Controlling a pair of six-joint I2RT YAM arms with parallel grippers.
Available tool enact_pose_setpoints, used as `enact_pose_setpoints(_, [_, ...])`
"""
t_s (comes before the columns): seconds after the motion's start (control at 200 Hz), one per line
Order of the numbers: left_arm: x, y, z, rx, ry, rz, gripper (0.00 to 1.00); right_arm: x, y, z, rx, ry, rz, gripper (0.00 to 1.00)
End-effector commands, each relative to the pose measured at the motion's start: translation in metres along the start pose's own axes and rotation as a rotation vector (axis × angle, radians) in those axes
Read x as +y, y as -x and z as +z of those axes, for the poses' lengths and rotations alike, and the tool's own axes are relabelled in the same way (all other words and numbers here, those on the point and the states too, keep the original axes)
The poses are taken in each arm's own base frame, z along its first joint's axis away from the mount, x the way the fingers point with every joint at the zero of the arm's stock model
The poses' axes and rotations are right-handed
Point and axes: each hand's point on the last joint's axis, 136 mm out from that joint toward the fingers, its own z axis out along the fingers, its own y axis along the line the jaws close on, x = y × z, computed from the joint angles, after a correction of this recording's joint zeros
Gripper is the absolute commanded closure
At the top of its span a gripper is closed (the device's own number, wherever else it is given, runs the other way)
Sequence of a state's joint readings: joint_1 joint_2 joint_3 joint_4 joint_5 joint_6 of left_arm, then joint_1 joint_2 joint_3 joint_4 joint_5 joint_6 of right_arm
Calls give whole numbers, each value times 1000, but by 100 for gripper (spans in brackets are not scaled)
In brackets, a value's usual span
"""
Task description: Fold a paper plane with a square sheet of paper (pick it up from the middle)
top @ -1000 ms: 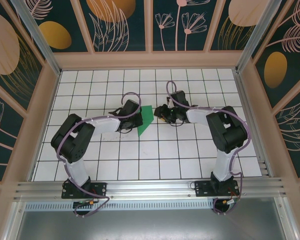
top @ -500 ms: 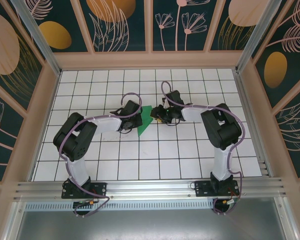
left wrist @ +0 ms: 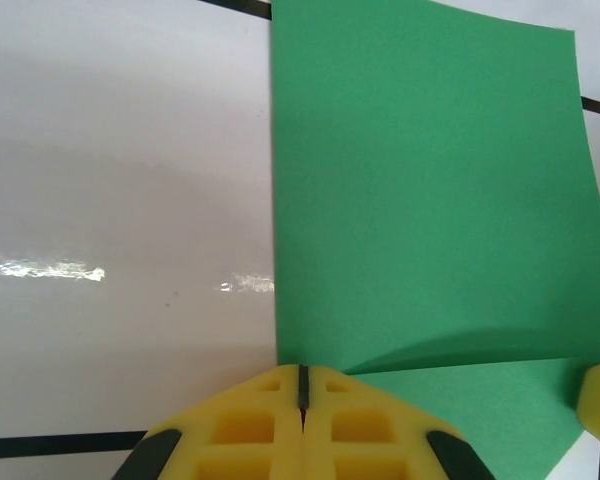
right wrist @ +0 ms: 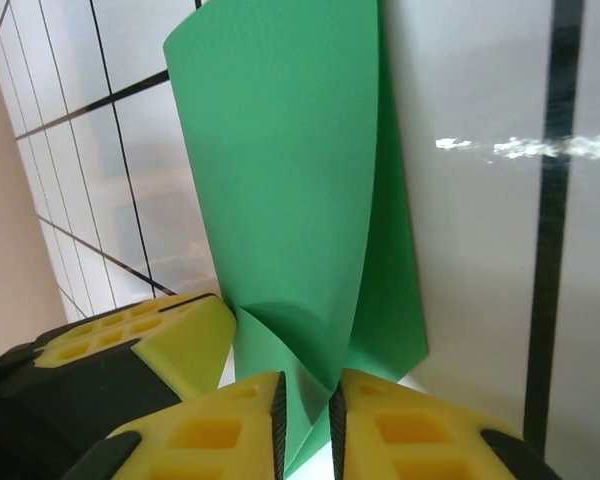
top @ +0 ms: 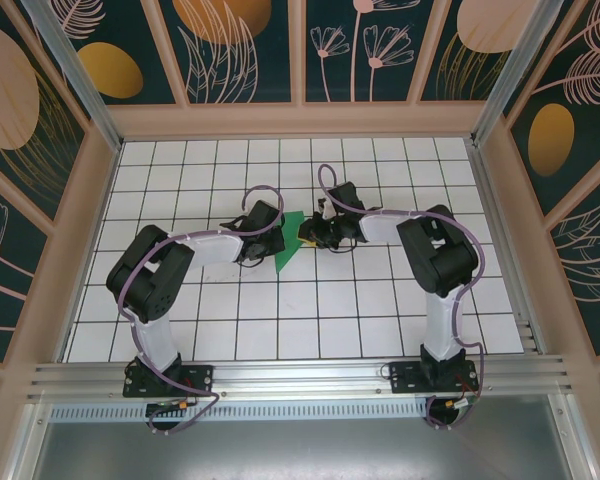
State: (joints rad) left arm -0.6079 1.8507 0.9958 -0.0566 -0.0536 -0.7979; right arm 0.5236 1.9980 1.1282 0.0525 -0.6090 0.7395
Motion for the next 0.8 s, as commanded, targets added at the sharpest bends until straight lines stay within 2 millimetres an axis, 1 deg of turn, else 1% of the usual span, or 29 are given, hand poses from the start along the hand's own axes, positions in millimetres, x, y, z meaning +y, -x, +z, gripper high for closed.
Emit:
enact_pose_setpoints(0.0, [5,-2,0,16,14,-3,100,9,6,3,5,55,-16,91])
enact_pose_setpoints(0.03, [3,-1,-2,11,10,-1,100,8,7,3,-1,55,-14,95])
enact_pose_setpoints(0.08, [0,4,-8,-1,1,6,100,9,10,0,-20,56,-15,98])
enact_pose_setpoints(0.215, [-12,22,-32,-57,-28,23,89,20,19,-17,-93,53,-41,100])
enact_pose_setpoints(0.285, [-14,31,-43,-85,-33,28,82,29,23,-28,-134,49,-57,100])
enact_pose_setpoints(0.305, [-19,38,-54,-113,-52,28,80,30,25,-31,-147,45,-58,100])
enact_pose_setpoints(0.455, [-30,59,-89,-210,-104,44,59,42,31,-53,-223,25,-58,100])
enact_pose_setpoints(0.535, [-36,67,-107,-259,-143,60,49,48,32,-63,-256,15,-46,100])
enact_pose_setpoints(0.611, [-47,74,-122,-305,-202,84,40,52,36,-72,-297,0,-23,100])
enact_pose_setpoints(0.626, [-44,70,-120,-299,-201,94,39,53,37,-73,-304,-3,-16,100])
enact_pose_setpoints(0.701, [-53,67,-125,-314,-262,151,32,51,38,-76,-332,-25,38,100])
enact_pose_setpoints(0.796, [-59,61,-123,-333,-322,248,24,42,40,-73,-356,-49,129,100])
